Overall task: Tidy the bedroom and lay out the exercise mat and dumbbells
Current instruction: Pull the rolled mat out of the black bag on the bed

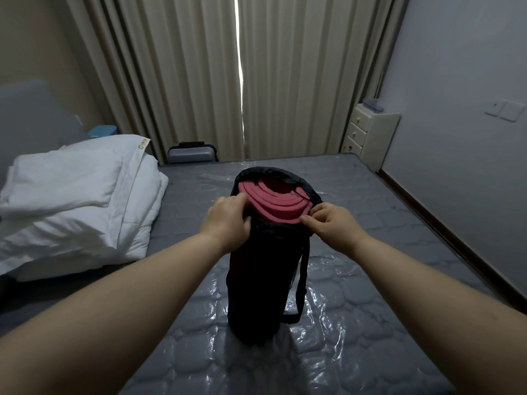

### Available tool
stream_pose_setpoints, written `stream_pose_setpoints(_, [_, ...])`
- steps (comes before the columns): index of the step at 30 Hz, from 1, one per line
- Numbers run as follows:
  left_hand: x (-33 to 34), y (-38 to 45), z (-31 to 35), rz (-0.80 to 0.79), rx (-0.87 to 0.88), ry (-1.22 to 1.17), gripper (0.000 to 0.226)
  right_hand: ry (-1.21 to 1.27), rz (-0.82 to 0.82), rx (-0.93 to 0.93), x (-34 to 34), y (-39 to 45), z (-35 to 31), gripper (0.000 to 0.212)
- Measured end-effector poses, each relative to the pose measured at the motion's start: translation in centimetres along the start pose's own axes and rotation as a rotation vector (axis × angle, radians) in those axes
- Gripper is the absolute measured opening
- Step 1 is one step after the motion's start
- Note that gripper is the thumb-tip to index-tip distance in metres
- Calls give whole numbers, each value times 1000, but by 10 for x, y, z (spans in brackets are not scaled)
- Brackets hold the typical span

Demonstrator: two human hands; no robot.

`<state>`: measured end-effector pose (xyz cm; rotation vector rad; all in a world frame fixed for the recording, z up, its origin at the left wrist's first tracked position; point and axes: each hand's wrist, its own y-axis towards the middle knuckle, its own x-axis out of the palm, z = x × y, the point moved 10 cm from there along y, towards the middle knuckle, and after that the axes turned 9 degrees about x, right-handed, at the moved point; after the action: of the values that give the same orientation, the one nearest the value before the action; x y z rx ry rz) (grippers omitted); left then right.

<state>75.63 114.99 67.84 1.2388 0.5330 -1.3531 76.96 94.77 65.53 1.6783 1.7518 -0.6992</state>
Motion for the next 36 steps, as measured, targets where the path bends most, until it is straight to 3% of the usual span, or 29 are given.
stream_pose_setpoints(3, [18,-3,-9,-160,-10,33,26,-75,-116,58,15,-2,21,16])
stream_pose_setpoints(6, [39,-10,-14,-331,-23,142,26,-119,-226,211,34,0,47,16])
stream_pose_setpoints(8, [44,-11,-12,-352,-28,113,24,-43,-159,293,27,6,57,16])
stream_pose_setpoints(11, [37,-7,-11,-295,-89,24,23,159,68,357,-3,11,57,7])
stream_pose_setpoints(14, [36,-5,-18,-277,-196,-100,43,180,266,197,-29,12,25,8])
stream_pose_setpoints(16, [39,-4,-19,-284,-208,-110,48,138,315,57,-32,12,-5,17])
stream_pose_setpoints(18, [40,-2,-20,-277,-196,-102,48,39,255,-2,-19,16,-24,35])
stream_pose_setpoints(22, [39,3,-19,-259,-202,-90,37,-154,-13,38,19,20,-25,90])
stream_pose_setpoints(24, [36,7,-21,-237,-243,-56,28,-219,-62,55,26,22,-19,99])
stream_pose_setpoints(27, [26,13,-29,-152,-318,-46,22,-232,-45,81,20,33,-14,91])
stream_pose_setpoints(30, [19,15,-43,-44,-437,-183,19,-152,-61,92,15,45,-12,73])
stream_pose_setpoints(36, [12,15,-62,84,-547,-483,21,16,-273,-62,23,53,-29,57])
